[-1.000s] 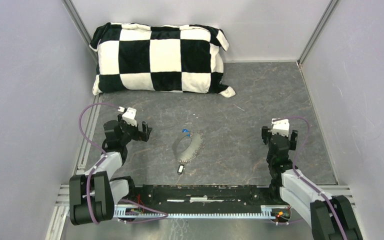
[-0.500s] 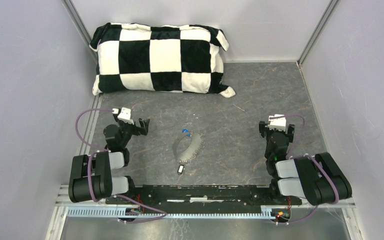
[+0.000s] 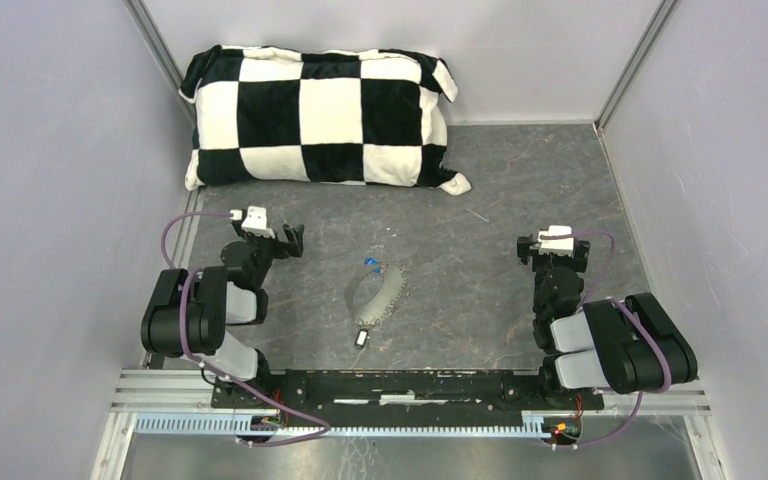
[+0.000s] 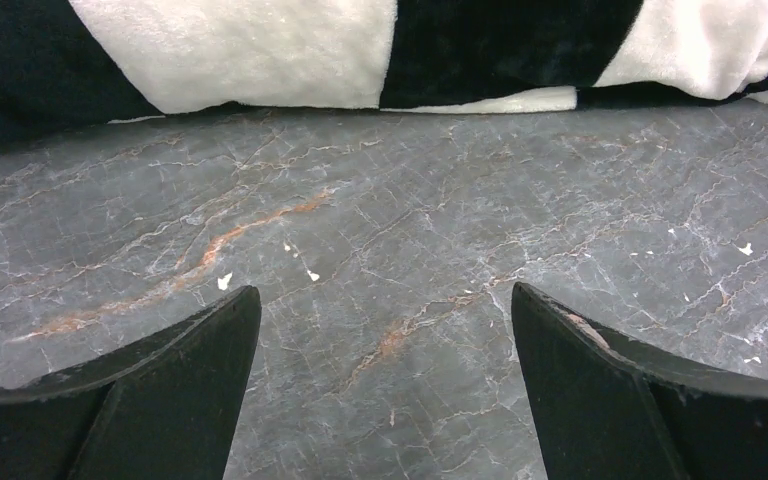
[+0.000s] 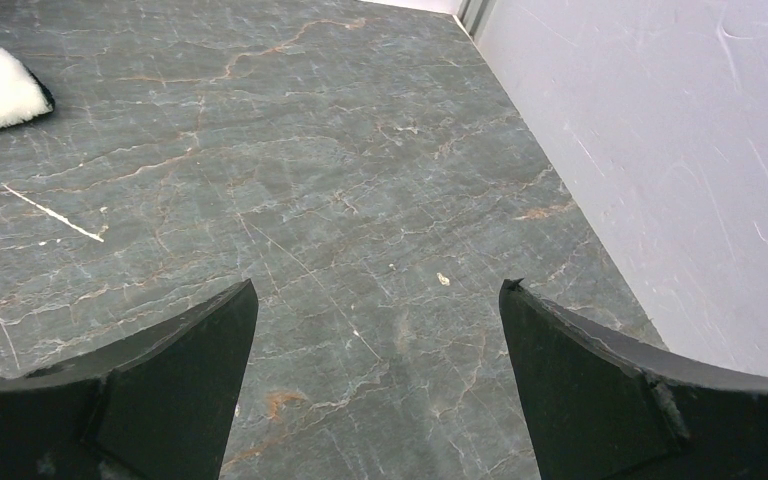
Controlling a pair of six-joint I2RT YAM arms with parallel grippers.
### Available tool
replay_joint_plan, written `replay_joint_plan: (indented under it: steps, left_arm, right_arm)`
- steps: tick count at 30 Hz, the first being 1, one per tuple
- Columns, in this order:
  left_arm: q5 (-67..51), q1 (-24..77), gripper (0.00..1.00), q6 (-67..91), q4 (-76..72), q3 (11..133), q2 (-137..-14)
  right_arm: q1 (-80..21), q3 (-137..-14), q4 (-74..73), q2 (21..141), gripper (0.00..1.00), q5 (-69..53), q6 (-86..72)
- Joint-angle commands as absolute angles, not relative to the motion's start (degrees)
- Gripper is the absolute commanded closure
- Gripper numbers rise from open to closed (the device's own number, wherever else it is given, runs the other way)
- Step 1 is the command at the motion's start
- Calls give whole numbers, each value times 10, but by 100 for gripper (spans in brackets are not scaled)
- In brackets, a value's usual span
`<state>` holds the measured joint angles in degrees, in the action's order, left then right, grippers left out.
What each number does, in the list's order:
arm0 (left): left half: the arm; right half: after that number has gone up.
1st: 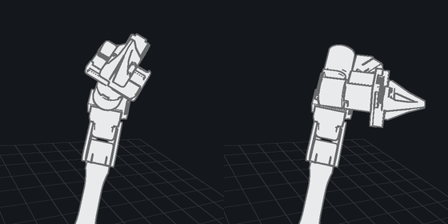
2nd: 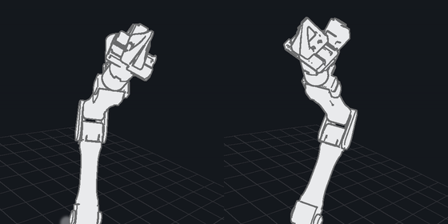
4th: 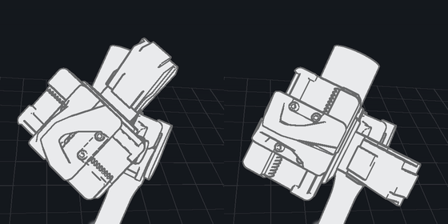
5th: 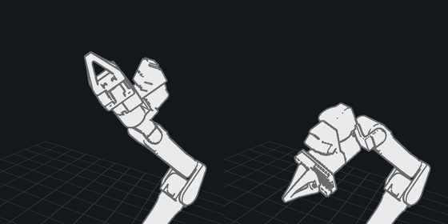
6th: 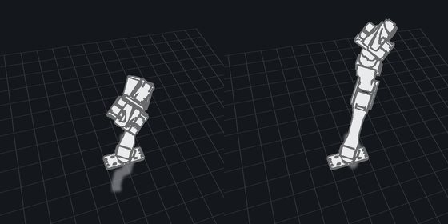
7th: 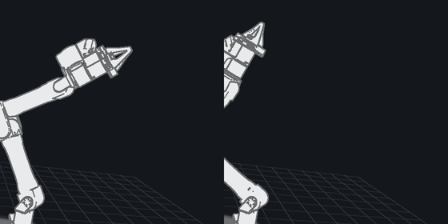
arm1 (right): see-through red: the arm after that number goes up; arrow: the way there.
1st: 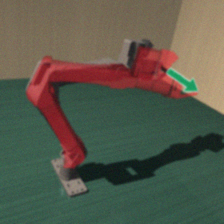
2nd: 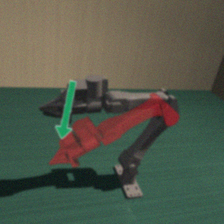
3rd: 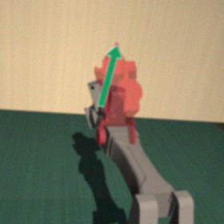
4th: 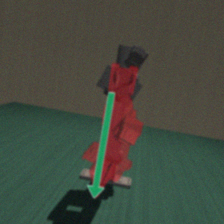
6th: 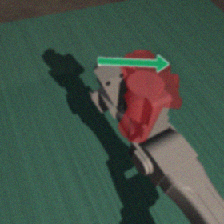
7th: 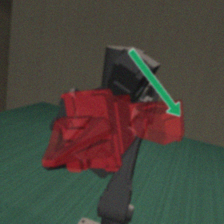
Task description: Put the keys on the keyring
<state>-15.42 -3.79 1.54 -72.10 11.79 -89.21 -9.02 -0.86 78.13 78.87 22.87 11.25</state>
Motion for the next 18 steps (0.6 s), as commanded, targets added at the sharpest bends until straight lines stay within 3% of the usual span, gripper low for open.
replay_joint_plan:
  steps: [1,18]
  left_arm:
    - [-113,-28,0,4,-715,120,-880]
    - [-114,-27,0,4,-711,121,-880]
  right_arm:
    - [-87,50,808,787,2,216,114]
    - [-87,49,807,787,2,215,113]
